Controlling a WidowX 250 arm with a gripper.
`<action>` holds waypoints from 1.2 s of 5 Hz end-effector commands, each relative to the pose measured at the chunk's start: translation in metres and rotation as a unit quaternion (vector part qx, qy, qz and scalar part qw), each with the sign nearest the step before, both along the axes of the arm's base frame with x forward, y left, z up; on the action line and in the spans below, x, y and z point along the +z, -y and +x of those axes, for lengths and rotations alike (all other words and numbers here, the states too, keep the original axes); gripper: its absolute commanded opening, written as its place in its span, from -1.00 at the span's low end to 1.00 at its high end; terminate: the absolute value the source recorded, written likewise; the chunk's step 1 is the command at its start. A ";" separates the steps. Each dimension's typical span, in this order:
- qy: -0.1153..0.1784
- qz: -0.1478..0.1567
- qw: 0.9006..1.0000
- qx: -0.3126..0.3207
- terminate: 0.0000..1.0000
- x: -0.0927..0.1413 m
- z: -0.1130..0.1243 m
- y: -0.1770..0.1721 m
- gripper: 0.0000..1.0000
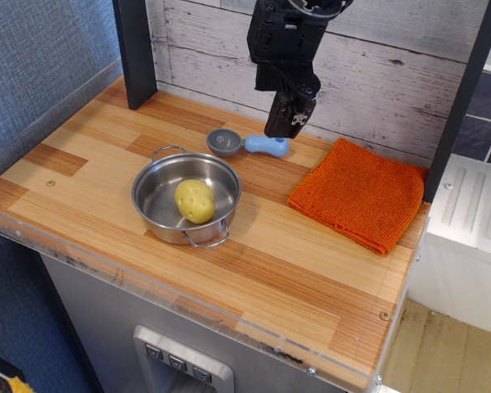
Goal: Put the spoon on the bottom-right corner of the counter.
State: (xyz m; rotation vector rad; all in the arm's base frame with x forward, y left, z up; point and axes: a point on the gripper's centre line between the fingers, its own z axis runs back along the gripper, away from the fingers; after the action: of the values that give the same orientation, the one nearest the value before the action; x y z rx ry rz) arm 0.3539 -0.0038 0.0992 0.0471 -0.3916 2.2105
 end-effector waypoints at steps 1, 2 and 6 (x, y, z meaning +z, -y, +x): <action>0.000 0.000 1.000 0.000 -1.00 0.000 0.000 0.000 1.00; 0.001 -0.009 1.000 0.026 -1.00 -0.006 0.004 -0.008 1.00; 0.025 -0.048 0.994 0.097 -1.00 -0.041 0.035 -0.025 1.00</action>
State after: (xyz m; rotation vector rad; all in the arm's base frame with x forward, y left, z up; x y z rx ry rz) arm 0.3801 0.0190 0.0371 0.0565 -0.2825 2.4169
